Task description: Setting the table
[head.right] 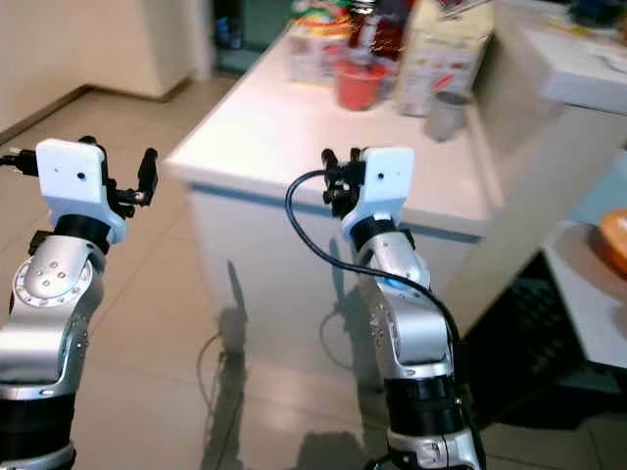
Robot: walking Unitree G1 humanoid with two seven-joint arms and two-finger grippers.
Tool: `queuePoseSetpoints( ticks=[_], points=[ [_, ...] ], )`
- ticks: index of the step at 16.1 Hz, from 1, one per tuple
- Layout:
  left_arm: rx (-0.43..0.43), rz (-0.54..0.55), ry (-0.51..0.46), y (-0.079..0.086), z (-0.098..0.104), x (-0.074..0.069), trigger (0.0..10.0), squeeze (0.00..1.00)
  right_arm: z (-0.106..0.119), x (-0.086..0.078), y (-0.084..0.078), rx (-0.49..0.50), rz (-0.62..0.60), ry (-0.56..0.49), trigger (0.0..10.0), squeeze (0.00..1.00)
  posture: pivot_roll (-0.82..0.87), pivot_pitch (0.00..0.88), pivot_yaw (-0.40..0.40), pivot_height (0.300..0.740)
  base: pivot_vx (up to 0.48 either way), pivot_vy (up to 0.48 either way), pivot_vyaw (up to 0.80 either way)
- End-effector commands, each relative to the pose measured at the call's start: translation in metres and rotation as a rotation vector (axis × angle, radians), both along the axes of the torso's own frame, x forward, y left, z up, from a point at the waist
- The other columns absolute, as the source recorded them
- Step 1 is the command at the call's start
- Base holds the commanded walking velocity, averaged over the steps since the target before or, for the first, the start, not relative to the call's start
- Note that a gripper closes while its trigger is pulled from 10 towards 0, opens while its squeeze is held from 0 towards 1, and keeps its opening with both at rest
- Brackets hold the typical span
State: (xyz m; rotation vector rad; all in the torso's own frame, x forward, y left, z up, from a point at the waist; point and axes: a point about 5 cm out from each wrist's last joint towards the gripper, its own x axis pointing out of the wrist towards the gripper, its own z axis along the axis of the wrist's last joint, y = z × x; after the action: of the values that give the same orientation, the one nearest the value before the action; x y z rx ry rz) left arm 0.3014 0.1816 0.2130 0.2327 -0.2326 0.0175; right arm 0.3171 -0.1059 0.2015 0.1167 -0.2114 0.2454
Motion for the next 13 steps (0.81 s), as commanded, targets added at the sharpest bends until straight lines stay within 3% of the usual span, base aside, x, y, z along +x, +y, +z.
queuePoseSetpoints(
  ticks=[1, 3, 8, 13],
  points=[
    [-0.001, -0.042, -0.020, -0.012, 0.006, 0.004, 10.0, 0.00, 0.005, 0.003, -0.016, 0.009, -0.049, -0.010, 10.0, 0.00, 0.03, 0.000, -0.041, 0.740, 0.416, 0.000, -0.80],
    [0.010, -0.050, -0.030, -0.012, 0.009, 0.006, 10.0, 0.00, 0.006, 0.005, -0.017, 0.000, -0.054, -0.015, 10.0, 0.00, 0.03, 0.000, -0.030, 0.740, 0.416, 0.000, -0.66],
    [0.035, -0.065, -0.037, -0.013, 0.012, 0.008, 10.0, 0.00, 0.002, 0.007, -0.020, 0.012, -0.057, 0.026, 10.0, 0.00, 0.03, 0.000, -0.032, 0.740, 0.416, 0.000, 0.00],
    [0.040, -0.077, -0.033, -0.015, 0.011, 0.009, 10.0, 0.00, -0.005, 0.004, -0.017, 0.013, -0.038, 0.073, 10.0, 0.00, 0.02, 0.000, -0.023, 0.740, 0.417, 0.000, -0.58]
  ],
)
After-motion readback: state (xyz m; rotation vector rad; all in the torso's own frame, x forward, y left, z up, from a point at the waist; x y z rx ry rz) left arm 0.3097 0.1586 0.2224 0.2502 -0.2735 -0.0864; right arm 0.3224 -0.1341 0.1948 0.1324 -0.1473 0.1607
